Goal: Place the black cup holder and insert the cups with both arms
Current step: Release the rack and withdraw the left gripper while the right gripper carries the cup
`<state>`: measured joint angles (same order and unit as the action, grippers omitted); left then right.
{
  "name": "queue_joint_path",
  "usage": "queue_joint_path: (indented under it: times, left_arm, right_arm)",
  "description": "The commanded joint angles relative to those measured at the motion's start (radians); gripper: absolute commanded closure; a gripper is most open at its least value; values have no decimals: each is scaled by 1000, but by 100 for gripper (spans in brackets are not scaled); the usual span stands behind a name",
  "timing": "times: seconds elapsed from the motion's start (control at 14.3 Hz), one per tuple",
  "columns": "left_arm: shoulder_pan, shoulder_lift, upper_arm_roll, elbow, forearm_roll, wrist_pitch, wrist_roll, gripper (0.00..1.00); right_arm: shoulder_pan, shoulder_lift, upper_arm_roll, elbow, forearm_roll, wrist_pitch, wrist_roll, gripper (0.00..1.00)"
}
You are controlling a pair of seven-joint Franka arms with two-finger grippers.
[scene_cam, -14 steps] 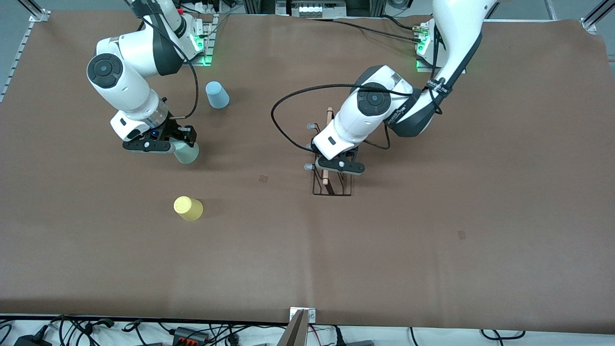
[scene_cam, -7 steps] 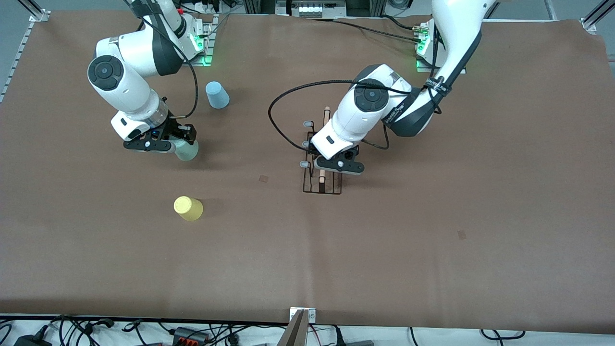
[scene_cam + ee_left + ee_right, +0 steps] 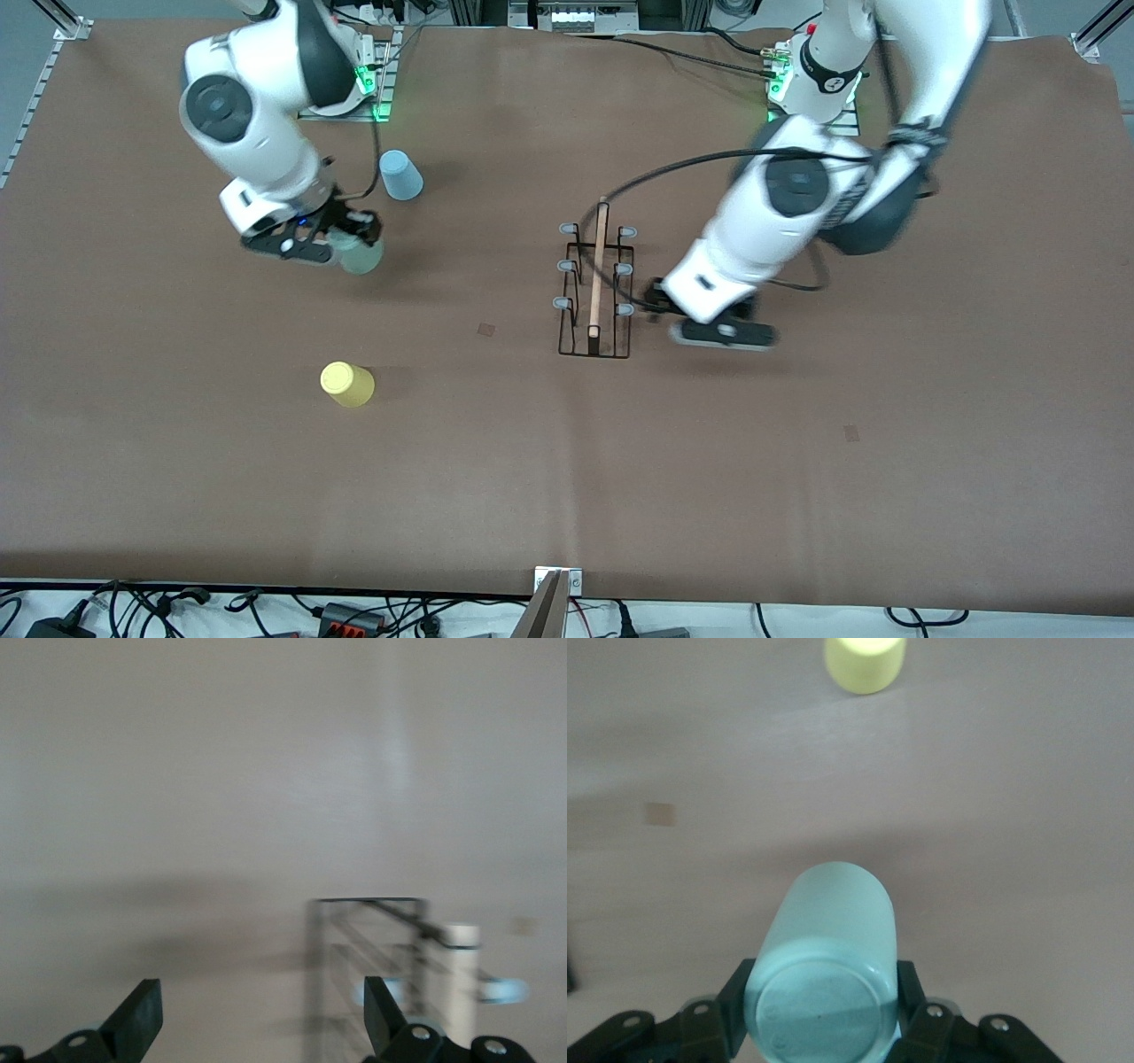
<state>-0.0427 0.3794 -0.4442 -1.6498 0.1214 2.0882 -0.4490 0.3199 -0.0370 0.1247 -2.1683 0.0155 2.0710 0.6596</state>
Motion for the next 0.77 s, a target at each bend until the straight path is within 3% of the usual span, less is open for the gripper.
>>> queue_joint_path:
  times: [0.0, 0.28, 0.42, 0.7]
  left_arm:
    - [105, -78, -8, -15, 41, -94, 159, 0]
    - [259, -129, -10, -12, 41, -163, 389, 0]
    - [317, -157, -7, 8, 41, -193, 491, 0]
    - [389, -160, -7, 143, 31, -422, 579, 0]
  right_arm:
    - [108, 24, 41, 65, 8, -20, 286, 89]
    - [276, 175, 43, 243, 8, 4, 709, 89]
    - [326, 238, 44, 318, 6, 11, 817, 89]
    - [389, 285, 56, 337, -2, 135, 954, 90]
